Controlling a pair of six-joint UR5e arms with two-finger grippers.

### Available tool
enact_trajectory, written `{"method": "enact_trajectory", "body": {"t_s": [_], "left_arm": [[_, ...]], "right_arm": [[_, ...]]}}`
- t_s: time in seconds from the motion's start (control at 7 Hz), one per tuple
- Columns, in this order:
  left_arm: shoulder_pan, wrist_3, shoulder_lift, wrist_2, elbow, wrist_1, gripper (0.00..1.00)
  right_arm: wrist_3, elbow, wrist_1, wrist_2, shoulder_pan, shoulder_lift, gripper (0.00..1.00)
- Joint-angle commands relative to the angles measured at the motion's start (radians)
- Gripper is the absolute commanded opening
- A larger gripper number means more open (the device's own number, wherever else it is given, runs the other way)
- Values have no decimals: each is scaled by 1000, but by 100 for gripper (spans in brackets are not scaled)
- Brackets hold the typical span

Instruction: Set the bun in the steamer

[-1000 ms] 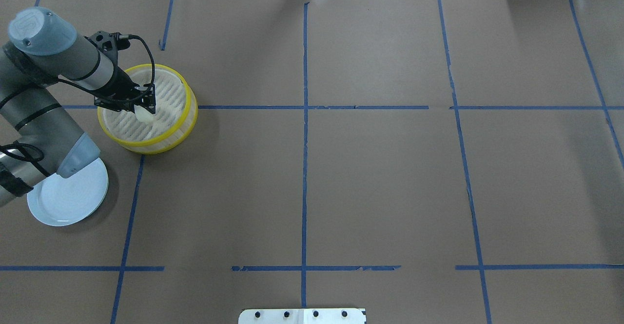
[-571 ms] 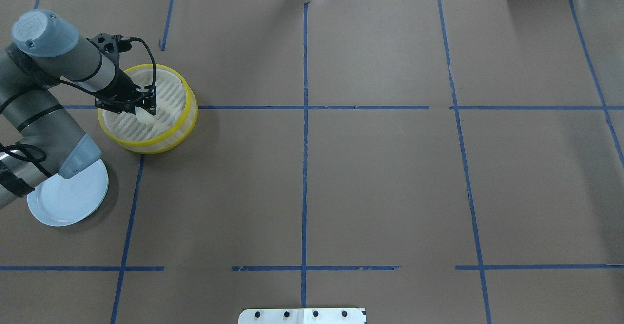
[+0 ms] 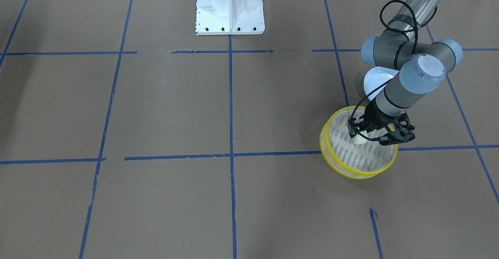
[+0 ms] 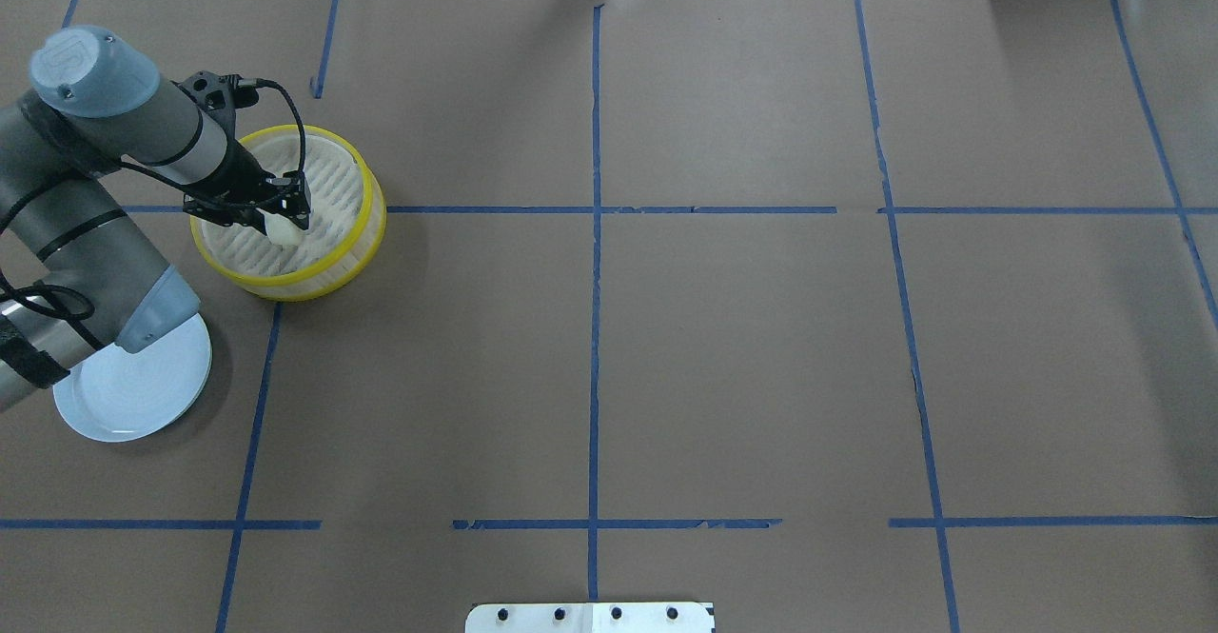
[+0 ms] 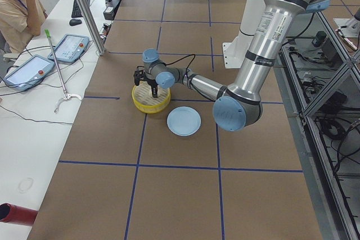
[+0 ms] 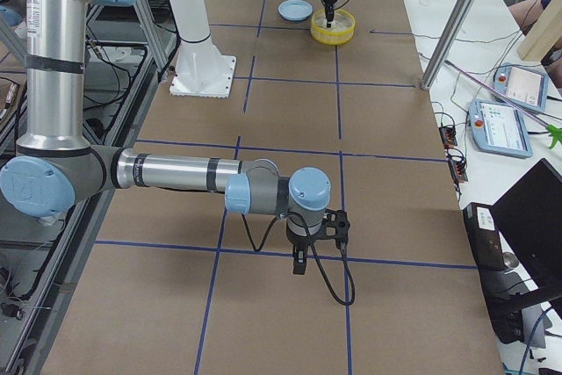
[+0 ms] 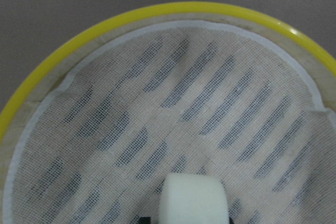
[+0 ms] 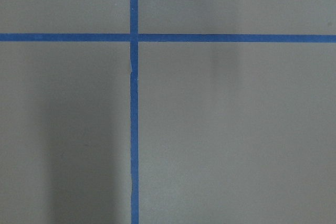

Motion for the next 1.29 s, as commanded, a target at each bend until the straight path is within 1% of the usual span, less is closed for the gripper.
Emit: {"method": "enact_trajectory", "body": {"t_s": [0.0,0.14,0.29,0.43,0.57,0.71,0.86,1.0,1.14], "left_arm": [[-75,20,-1,-16,-14,6,88],[-136,95,5,-57,-39,53,91],[-229,272,7,-102,-94,195,91],[-347,500,29,-104,-169,341,92],[-452,692,69,-111,-209,450,92],[-564,839,138,-151,-209,469,92],[-648,926,208,-178,-202,460,95],[-701,1033,276,-180,-197,456,99],[-703,1043,363,-217,-217,459,100]], "right_arm": [[0,0,0,0,0,0,100],[0,0,0,0,0,0,100],[0,0,0,0,0,2,100],[0,0,0,0,0,0,100],[0,0,0,0,0,0,100],[0,0,0,0,0,0,100],[0,0,0,0,0,0,100],[0,0,0,0,0,0,100],[0,0,0,0,0,0,100]]}}
